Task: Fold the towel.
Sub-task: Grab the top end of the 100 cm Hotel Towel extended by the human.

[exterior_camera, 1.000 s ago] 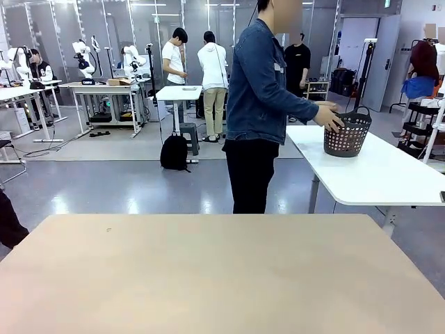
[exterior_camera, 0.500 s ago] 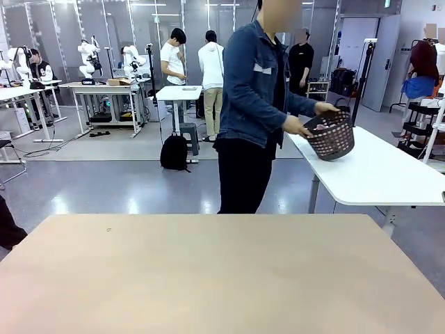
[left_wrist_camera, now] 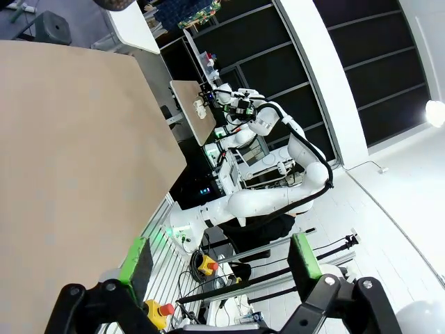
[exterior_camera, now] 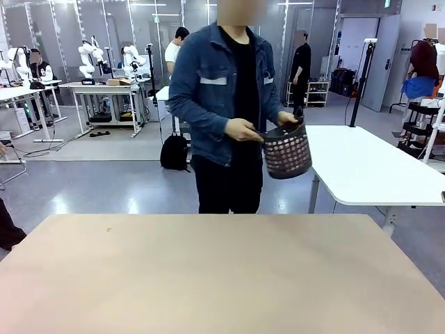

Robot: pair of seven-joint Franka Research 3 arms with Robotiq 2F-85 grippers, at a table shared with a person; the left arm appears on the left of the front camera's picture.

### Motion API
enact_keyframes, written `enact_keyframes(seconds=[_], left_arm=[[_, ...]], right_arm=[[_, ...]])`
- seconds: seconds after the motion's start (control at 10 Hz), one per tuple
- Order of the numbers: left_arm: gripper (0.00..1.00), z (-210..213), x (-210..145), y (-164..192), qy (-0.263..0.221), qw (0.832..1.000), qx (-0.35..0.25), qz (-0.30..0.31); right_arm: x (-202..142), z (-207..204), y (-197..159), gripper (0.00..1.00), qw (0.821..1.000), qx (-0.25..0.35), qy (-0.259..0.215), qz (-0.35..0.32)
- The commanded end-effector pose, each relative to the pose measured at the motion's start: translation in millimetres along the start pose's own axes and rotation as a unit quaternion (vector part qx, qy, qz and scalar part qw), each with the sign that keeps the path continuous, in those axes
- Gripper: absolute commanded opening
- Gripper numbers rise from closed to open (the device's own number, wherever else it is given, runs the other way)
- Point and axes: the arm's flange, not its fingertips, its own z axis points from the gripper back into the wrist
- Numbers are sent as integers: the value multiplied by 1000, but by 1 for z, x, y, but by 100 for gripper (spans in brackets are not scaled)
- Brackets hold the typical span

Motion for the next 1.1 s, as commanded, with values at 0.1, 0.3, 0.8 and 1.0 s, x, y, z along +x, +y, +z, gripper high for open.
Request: enact_keyframes(seconds=[0.1, 0.3, 0.8, 1.0], left_arm=[[100, 1, -1, 0, 4, 1000, -2, -1], [100, 1, -1, 0, 4, 1000, -2, -1], [100, 1, -1, 0, 4, 1000, -2, -1], [100, 1, -1, 0, 4, 1000, -2, -1]], right_arm=[[1, 1, 0, 100, 1000, 6, -3, 3], [1, 1, 0, 100, 1000, 6, -3, 3], [1, 1, 0, 100, 1000, 6, -3, 3], [1, 1, 0, 100, 1000, 6, -3, 3]])
